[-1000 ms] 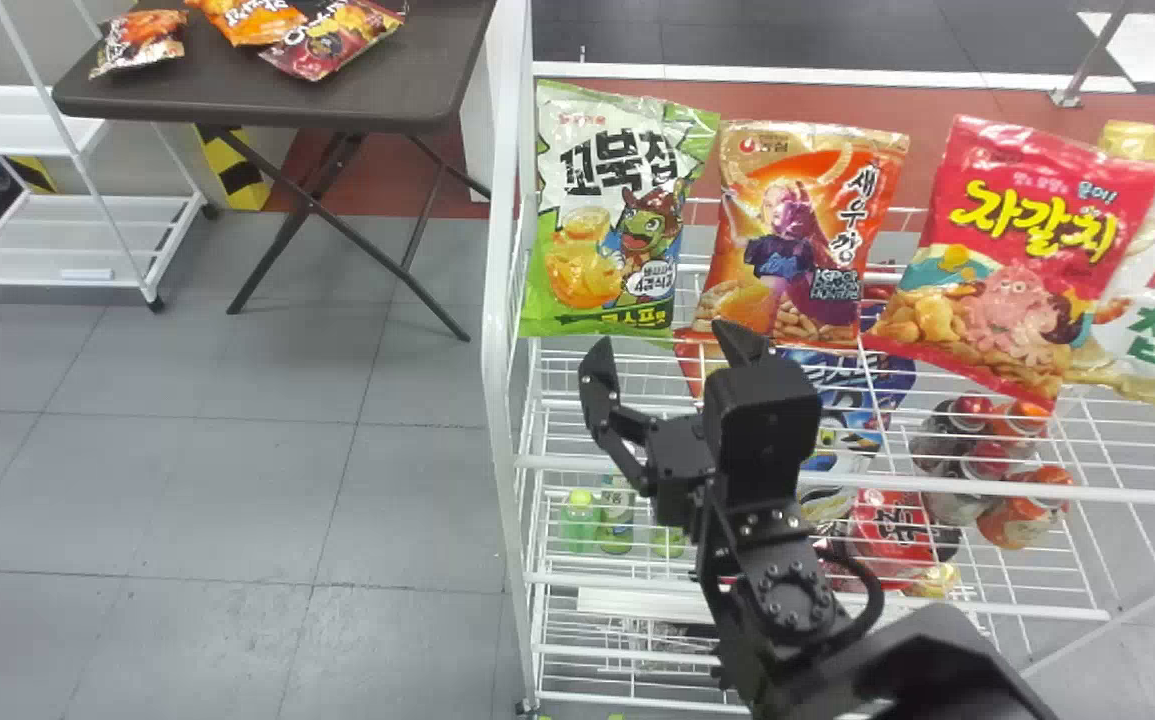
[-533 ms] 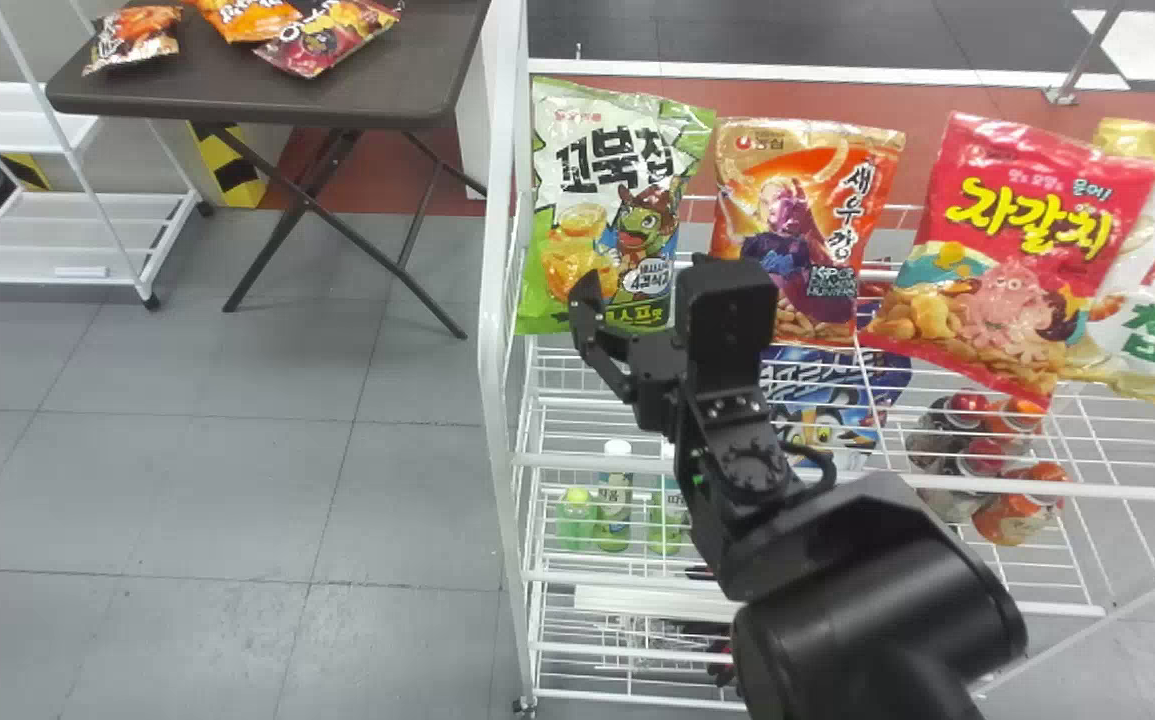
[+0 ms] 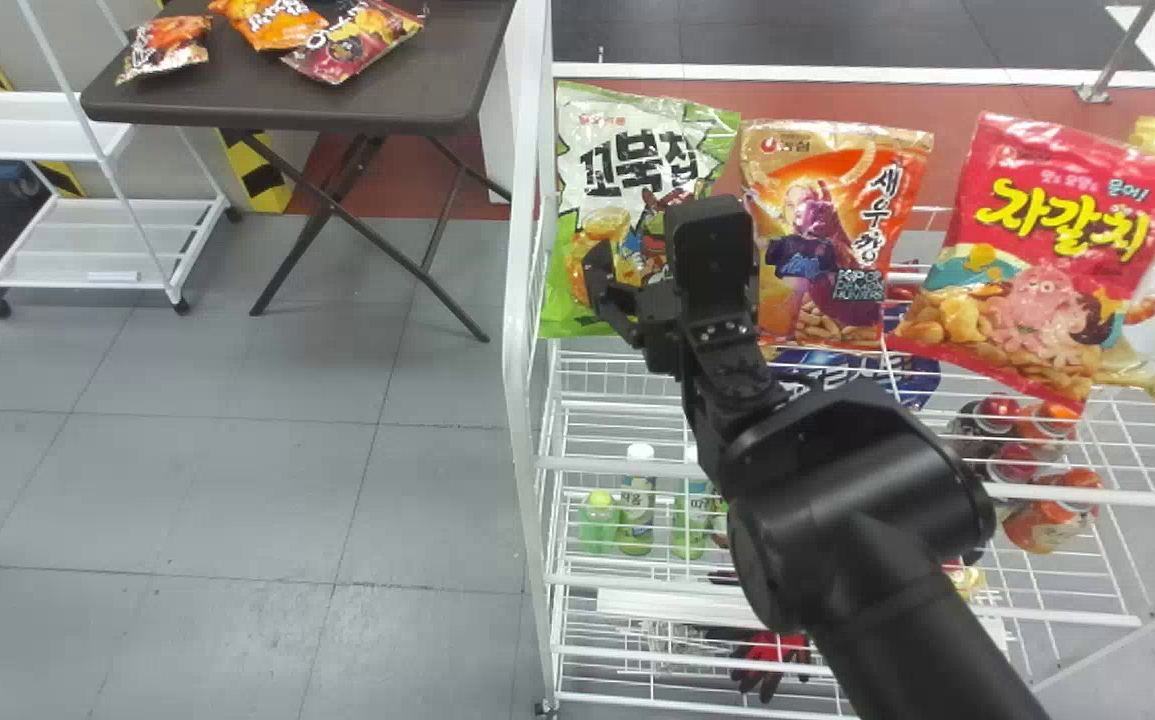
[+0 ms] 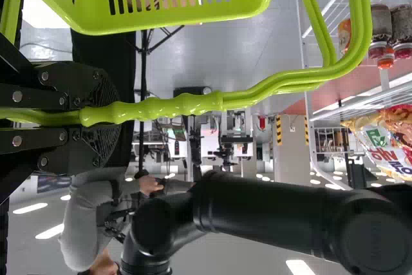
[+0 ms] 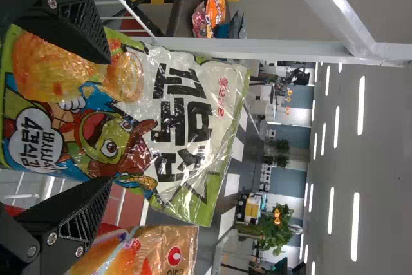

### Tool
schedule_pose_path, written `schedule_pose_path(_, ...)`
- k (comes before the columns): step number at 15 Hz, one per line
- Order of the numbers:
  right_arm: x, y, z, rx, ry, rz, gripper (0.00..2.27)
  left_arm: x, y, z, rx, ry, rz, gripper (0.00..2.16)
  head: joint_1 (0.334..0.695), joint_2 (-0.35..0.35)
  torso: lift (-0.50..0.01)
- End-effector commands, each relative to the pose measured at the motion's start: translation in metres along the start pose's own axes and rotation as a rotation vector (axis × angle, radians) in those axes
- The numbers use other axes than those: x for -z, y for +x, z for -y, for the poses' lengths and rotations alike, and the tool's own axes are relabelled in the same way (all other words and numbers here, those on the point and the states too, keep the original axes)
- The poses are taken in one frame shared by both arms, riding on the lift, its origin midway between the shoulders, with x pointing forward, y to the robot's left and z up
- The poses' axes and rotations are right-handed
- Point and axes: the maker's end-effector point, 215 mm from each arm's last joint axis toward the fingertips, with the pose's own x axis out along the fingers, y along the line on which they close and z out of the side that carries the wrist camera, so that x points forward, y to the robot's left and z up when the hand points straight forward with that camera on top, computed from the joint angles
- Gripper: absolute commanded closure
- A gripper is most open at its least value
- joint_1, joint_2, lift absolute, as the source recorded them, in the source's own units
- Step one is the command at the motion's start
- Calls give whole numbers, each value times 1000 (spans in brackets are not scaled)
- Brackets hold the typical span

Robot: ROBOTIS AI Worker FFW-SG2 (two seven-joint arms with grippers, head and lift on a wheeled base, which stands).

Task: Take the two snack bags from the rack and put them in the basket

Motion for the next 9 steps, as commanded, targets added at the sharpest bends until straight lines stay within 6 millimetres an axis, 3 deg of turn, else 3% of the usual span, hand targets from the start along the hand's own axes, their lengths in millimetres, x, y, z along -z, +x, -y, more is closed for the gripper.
schedule_pose_path(1,0,15,7,3,-10,-14,188,-4,0,-1,-7,12,-2,1838,695,24,-11)
schedule_pose_path(9,3,24,-6,-92,-3,-36,218,-3,5,-2,-8,22,-29,1838,695,24,-11)
